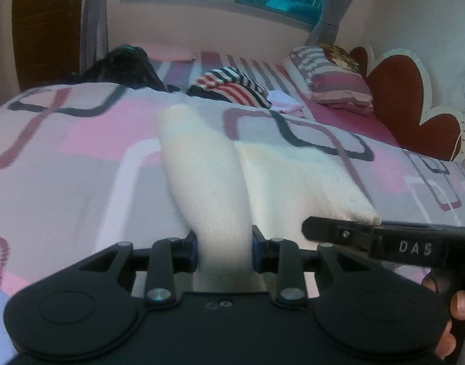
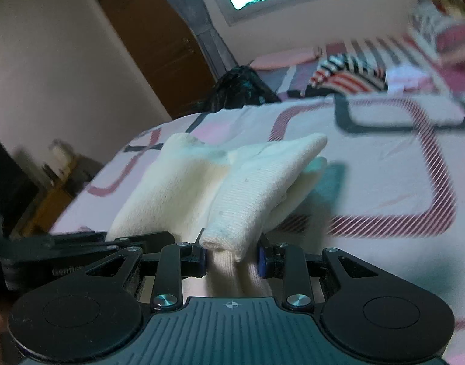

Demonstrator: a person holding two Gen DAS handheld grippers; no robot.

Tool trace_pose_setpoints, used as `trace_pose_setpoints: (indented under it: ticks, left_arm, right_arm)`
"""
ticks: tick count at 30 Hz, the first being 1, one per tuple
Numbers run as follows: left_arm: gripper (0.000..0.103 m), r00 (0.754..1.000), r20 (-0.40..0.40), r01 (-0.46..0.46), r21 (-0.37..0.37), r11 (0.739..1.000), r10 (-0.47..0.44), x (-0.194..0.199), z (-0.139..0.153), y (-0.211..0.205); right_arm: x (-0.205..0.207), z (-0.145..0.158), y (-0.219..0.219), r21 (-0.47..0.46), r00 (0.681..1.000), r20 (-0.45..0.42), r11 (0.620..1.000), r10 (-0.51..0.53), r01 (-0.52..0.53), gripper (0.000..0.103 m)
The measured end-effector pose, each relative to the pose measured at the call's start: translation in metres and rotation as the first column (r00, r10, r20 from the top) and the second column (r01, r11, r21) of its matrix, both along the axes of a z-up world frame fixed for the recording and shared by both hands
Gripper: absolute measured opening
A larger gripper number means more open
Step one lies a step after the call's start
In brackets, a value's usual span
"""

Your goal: Fold small clothes

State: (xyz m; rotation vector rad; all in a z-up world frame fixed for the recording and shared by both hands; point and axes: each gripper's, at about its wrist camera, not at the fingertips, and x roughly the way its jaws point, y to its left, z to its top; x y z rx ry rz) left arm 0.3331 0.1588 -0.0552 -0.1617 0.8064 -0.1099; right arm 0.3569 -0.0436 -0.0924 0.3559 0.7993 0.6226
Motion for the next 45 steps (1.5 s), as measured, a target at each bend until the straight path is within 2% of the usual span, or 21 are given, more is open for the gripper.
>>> trace_pose_setpoints:
  ticks: [4, 5, 6, 7, 8, 10, 11, 13, 14, 15, 17, 18, 20, 23, 24, 26, 28, 30, 36, 41, 45]
  left_arm:
    - [0.035, 0.999, -0.042, -0.007, -0.002, 1.0, 0.007, 0.002, -0.02, 0.015]
    - [0.048, 0.998, -0.056, -0.009, -0.003, 1.0, 0.008, 0.002, -0.026, 0.017]
    - [0.073, 0.998, -0.06, -0.02, -0.008, 1.0, 0.019, 0.0, -0.032, 0.021]
    - [0.086, 0.997, -0.059, -0.048, 0.006, 0.999, 0.048, -0.002, -0.035, 0.027]
    - [0.089, 0.996, -0.058, -0.07, 0.026, 0.997, 0.072, -0.006, -0.039, 0.032]
    - [0.082, 0.997, -0.055, -0.056, -0.037, 0.998, 0.054, -0.016, -0.043, 0.044]
    - [0.08, 0.997, -0.061, -0.059, -0.066, 0.996, 0.055, -0.022, -0.046, 0.051]
    - [0.077, 0.997, -0.059, -0.051, -0.053, 0.997, 0.048, -0.028, -0.046, 0.061]
    - [0.071, 0.997, -0.058, -0.053, -0.044, 0.998, 0.05, -0.032, -0.043, 0.064]
    - [0.057, 0.997, -0.055, -0.05, -0.05, 0.997, 0.048, -0.036, -0.039, 0.067]
    - [0.038, 0.999, -0.02, -0.037, -0.079, 0.996, 0.036, -0.042, -0.025, 0.07]
    - [0.038, 0.999, 0.02, -0.025, -0.061, 0.998, 0.026, -0.045, -0.017, 0.067]
    - [0.038, 0.996, 0.088, 0.014, -0.019, 1.0, -0.012, -0.04, 0.0, 0.06]
    - [0.038, 0.994, 0.095, 0.055, -0.03, 0.998, -0.052, -0.018, 0.006, 0.045]
    - [0.038, 0.996, 0.073, 0.061, -0.025, 0.998, -0.059, -0.009, 0.003, 0.039]
    - [0.037, 0.997, 0.017, 0.073, -0.028, 0.997, -0.072, 0.006, -0.012, 0.03]
    - [0.037, 0.996, -0.016, 0.083, -0.018, 0.996, -0.084, 0.011, -0.027, 0.027]
    - [0.037, 0.996, -0.014, 0.083, -0.038, 0.996, -0.084, 0.013, -0.03, 0.031]
    - [0.034, 0.996, 0.011, 0.085, -0.071, 0.994, -0.085, -0.011, -0.02, 0.037]
    - [0.028, 0.998, -0.038, 0.052, -0.031, 0.998, -0.053, -0.061, -0.023, 0.027]
    - [0.028, 0.998, -0.064, 0.026, 0.009, 1.0, -0.025, -0.099, -0.028, 0.009]
  right_arm:
    - [0.007, -0.026, 0.013, 0.028, 0.999, -0.045, 0.999, -0.028, 0.029, 0.029]
    - [0.008, -0.033, 0.012, 0.023, 0.997, -0.059, 0.999, -0.042, 0.044, 0.029]
    - [0.011, -0.046, 0.009, 0.028, 0.995, -0.087, 0.998, -0.055, 0.057, 0.029]
    - [0.015, -0.056, 0.0, 0.064, 0.991, -0.116, 0.995, -0.069, 0.077, 0.029]
    - [0.017, -0.065, -0.01, 0.131, 0.985, -0.152, 0.986, -0.08, 0.101, 0.03]
    - [0.023, -0.077, -0.026, 0.234, 0.969, -0.231, 0.961, -0.09, 0.145, 0.03]
    - [0.027, -0.079, -0.029, 0.248, 0.965, -0.245, 0.957, -0.088, 0.15, 0.03]
    - [0.03, -0.073, -0.026, 0.214, 0.972, -0.219, 0.968, -0.081, 0.129, 0.03]
    - [0.03, -0.071, -0.025, 0.195, 0.975, -0.205, 0.973, -0.083, 0.124, 0.031]
    - [0.031, -0.069, -0.025, 0.181, 0.976, -0.198, 0.976, -0.087, 0.123, 0.031]
    - [0.026, -0.062, -0.024, 0.149, 0.977, -0.186, 0.98, -0.107, 0.136, 0.037]
    - [0.021, -0.055, -0.026, 0.121, 0.979, -0.158, 0.981, -0.13, 0.15, 0.037]
    - [0.007, -0.031, -0.029, 0.059, 0.982, -0.014, 0.98, -0.19, 0.191, 0.037]
    - [0.004, -0.01, -0.021, 0.017, 0.983, 0.11, 0.989, -0.149, 0.148, 0.036]
    - [0.01, -0.009, -0.012, 0.0, 0.986, 0.118, 0.993, -0.116, 0.117, 0.035]
    - [0.022, -0.013, 0.004, -0.035, 0.993, 0.101, 0.997, -0.063, 0.067, 0.017]
    - [0.028, -0.025, 0.02, -0.131, 0.996, 0.088, 0.99, -0.034, 0.046, 0.009]
    - [0.033, -0.039, 0.029, -0.21, 0.994, 0.105, 0.977, -0.004, 0.026, 0.009]
    - [0.029, -0.033, 0.032, -0.24, 0.995, 0.103, 0.97, -0.011, 0.036, 0.009]
    - [-0.029, -0.019, 0.026, -0.282, 0.986, 0.136, 0.958, 0.091, -0.05, 0.009]
    - [-0.074, -0.029, 0.021, -0.315, 0.989, 0.083, 0.945, 0.118, -0.087, 0.009]
